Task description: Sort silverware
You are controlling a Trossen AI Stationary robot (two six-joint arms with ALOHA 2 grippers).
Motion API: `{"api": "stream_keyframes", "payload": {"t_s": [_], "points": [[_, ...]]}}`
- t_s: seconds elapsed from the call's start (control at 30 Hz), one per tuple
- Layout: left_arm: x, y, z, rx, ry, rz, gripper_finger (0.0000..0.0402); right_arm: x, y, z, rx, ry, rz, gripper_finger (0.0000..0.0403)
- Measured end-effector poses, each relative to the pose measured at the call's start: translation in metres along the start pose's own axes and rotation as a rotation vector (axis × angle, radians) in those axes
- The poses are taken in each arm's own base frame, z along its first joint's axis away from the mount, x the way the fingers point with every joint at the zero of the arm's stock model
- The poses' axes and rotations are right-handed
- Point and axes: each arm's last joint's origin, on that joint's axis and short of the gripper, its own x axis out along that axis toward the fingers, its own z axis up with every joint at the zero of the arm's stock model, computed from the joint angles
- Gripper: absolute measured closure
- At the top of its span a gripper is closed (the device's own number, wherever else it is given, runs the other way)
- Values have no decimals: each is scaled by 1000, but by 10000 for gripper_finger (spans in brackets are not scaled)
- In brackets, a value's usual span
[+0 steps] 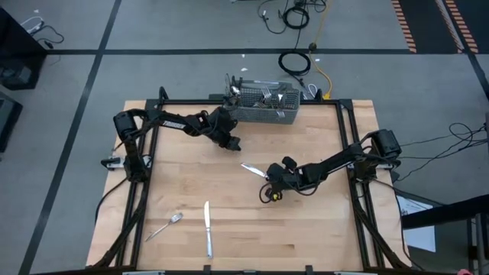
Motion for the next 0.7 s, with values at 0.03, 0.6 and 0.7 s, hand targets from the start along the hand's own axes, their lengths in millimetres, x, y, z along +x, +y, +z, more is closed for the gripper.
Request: {"api": "stream_keyframes", "payload": {"t_s": [0.03,0.6,0.7], "points": [[-2,1,1,-4,-2,-2,321,-1,0,1,5,-7,-5,396],[-5,0,2,-6,21,-46,237,-16,-7,19,53,-160,-87,398],[-5,2,0,5,45,-30,237,-16,-6,22,6,-176,-75,399]]}}
